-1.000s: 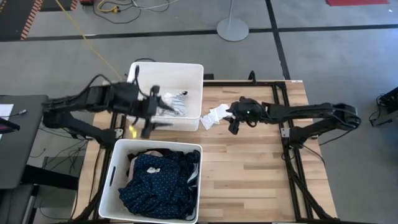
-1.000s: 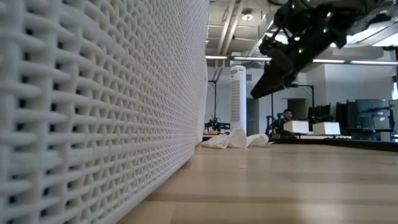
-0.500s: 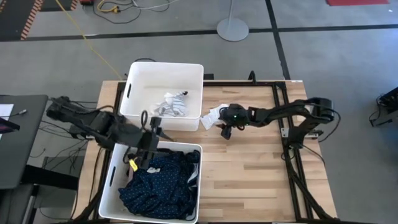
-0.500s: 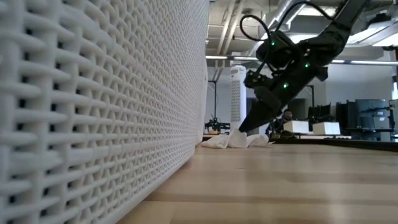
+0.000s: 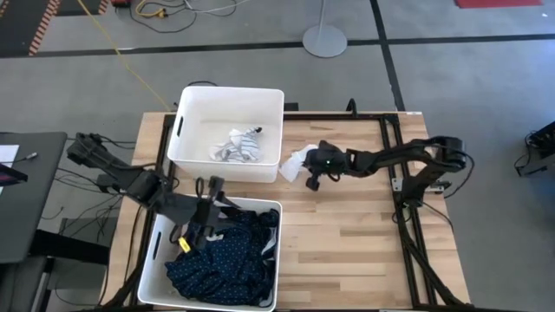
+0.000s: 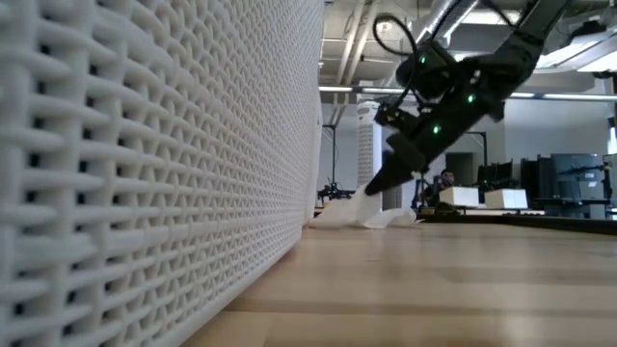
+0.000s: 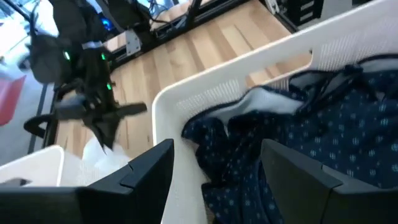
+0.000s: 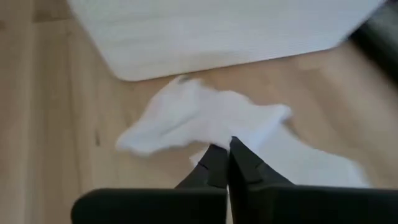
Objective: Sort clothes
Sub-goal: Put the white sock into the top white laundry organizer
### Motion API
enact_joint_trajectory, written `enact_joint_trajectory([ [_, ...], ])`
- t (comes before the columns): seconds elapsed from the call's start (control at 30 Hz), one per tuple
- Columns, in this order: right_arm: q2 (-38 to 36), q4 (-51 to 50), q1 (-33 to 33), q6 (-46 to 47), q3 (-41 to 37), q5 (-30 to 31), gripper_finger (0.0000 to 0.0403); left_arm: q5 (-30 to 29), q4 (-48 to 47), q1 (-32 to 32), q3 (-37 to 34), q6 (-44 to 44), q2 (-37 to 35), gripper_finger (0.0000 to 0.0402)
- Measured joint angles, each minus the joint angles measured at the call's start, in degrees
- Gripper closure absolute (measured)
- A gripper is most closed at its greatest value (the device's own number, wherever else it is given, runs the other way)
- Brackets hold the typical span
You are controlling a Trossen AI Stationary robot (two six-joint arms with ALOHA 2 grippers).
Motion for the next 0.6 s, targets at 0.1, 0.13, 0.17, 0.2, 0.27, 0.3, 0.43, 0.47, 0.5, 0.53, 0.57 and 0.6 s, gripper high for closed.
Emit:
enact_joint_trajectory([
  [0.1, -4.7, -7.1, 0.8, -0.9, 1.5, 4.2, 0.0398, -0.5, 0.0, -0.2, -1.4, -0.7, -0.2, 0.0167],
  [0.13, -6.6, -9.4, 0.8, -1.1, 2.0, 5.2, 0.0399, -0.5, -0.2, -0.2, -2.0, -1.0, -0.1, 0.0167],
  [0.17, -8.8, -11.5, 0.8, -1.3, 2.6, 5.7, 0.04, -0.5, -0.4, -0.3, -2.5, -1.6, -0.1, 0.0167],
  [0.2, -10.9, -13.5, 0.9, -1.4, 3.2, 6.1, 0.04, -0.5, -0.2, -0.4, -3.0, -1.8, -0.1, 0.0167],
  [0.27, -15.2, -16.7, 1.4, -1.5, 4.4, 6.8, 0.0401, -0.5, 0.2, -0.4, -4.0, -2.0, -0.1, 0.0167],
  [0.3, -17.3, -18.1, 1.6, -1.6, 4.9, 6.9, 0.0401, -0.6, 0.5, -0.4, -4.6, -2.0, -0.1, 0.0167],
  [0.43, -24.4, -23.0, 2.9, -1.7, 7.6, 6.9, 0.0402, -0.7, 1.0, -0.4, -6.1, -2.3, -0.1, 0.0167],
  [0.47, -26.0, -24.4, 3.3, -1.8, 8.3, 6.9, 0.0402, -0.8, 1.4, -0.4, -6.2, -2.3, -0.1, 0.0167],
  [0.5, -27.4, -25.6, 3.8, -1.8, 9.0, 6.9, 0.0402, -0.8, 1.7, -0.4, -6.4, -2.2, -0.1, 0.0167],
  [0.53, -28.7, -26.6, 4.4, -1.8, 9.7, 7.0, 0.0402, -1.0, 1.9, -0.4, -6.6, -2.0, -0.2, 0.0167],
  [0.57, -29.9, -27.4, 4.9, -1.8, 10.2, 7.2, 0.0402, -1.1, 2.0, -0.4, -6.7, -1.8, -0.1, 0.0167],
  [0.6, -31.1, -28.1, 5.7, -1.8, 10.6, 7.5, 0.0402, -1.0, 2.3, -0.4, -6.7, -1.6, -0.1, 0.0167],
])
